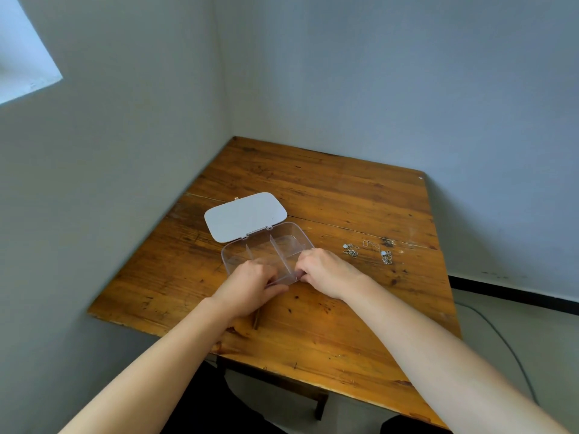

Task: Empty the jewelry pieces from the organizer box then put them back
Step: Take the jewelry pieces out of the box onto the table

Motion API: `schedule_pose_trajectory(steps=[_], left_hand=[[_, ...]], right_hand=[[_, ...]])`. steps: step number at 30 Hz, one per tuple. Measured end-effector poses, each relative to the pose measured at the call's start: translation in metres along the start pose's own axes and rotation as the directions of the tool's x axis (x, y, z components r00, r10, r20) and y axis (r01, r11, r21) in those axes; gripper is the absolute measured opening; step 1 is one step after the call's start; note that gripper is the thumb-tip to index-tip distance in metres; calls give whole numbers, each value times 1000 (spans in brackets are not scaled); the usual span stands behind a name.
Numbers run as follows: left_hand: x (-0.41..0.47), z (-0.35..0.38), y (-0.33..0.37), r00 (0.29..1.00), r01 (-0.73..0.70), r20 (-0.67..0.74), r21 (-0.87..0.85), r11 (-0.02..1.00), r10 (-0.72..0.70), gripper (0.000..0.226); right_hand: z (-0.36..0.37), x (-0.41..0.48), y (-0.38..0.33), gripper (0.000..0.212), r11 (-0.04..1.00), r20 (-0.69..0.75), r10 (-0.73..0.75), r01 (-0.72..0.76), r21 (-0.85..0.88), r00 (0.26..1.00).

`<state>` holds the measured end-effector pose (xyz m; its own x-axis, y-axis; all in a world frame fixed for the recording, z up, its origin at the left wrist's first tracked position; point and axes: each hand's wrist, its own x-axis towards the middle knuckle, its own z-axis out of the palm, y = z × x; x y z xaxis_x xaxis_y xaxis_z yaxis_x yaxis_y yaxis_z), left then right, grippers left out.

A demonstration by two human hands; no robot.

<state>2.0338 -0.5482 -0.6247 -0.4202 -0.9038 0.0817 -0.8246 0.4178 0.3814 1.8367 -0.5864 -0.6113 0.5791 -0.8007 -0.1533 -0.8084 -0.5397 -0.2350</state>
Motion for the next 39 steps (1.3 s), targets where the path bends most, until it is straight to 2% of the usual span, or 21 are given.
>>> schedule_pose_trajectory(steps=[2,6,9,12,19,26,29,34,37,39], left_hand=[[3,-15,-2,988,37,150,-10,999,-35,31],[12,-40,-1,908,117,409,-32,993,-94,29],[18,-47,1,870,138,483,-39,990,-102,31],[18,-49,-1,869,136,487,-56,989,-92,31],[22,-46,0,894,72,444,4,997,-66,23],[11,-36,-3,951,47,307,6,999,-46,21],[6,-30,-3,976,24,217,11,1000,-26,20],[-3,-20,-8,997,-7,79,14,1000,6,18],[-6,-16,-10,1000,-16,-3,15,1000,16,17],[-8,-16,-10,999,-12,-51,10,1000,12,16]], right_hand=[[-1,1,-1,14,1000,3,16,-16,10,1000],[-4,4,-1,16,999,37,37,-38,26,999],[-6,4,-1,17,999,46,34,-35,20,998],[-7,5,-2,16,1000,66,27,-27,-3,997],[-18,12,-8,12,997,147,73,-68,-36,986],[-28,19,-17,20,991,224,130,-123,-47,966],[-31,19,-16,19,992,187,123,-121,-23,975],[-25,10,-11,25,997,14,70,-70,-23,997],[-22,4,-9,13,1000,-24,25,-25,-14,999],[-22,2,-6,13,1000,-46,15,-14,22,999]])
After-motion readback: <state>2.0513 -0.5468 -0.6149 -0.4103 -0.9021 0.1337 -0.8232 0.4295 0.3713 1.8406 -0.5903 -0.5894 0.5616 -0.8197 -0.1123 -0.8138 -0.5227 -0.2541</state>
